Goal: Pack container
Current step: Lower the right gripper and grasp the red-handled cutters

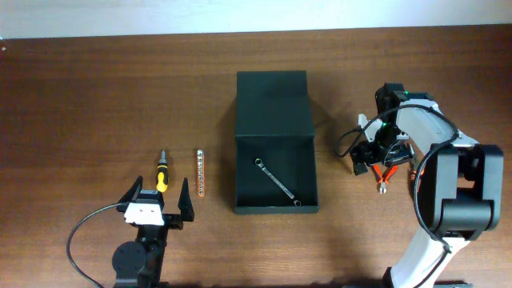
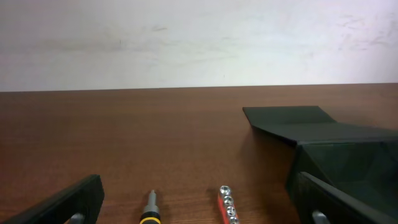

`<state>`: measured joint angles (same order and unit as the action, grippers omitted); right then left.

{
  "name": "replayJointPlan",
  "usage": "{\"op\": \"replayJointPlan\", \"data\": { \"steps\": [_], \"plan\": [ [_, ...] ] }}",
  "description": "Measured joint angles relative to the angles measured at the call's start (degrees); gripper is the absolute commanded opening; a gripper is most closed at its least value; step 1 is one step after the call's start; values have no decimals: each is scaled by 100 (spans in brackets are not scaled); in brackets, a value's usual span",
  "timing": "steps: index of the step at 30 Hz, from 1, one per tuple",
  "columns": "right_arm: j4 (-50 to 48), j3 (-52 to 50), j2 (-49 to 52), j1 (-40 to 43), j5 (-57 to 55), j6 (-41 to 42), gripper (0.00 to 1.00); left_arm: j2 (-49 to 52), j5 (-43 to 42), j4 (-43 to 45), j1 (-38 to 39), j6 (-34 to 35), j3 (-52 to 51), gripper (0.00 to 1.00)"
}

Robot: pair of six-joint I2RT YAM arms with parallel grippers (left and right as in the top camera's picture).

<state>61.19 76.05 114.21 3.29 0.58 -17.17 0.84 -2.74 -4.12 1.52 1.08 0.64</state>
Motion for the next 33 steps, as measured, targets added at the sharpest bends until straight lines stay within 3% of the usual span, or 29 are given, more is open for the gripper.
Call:
{"op": "replayJointPlan", "data": {
  "steps": [33],
  "plan": [
    [-315, -205, 2, 0, -225, 94, 91, 0, 0, 0, 0, 0, 0, 99]
  ]
}}
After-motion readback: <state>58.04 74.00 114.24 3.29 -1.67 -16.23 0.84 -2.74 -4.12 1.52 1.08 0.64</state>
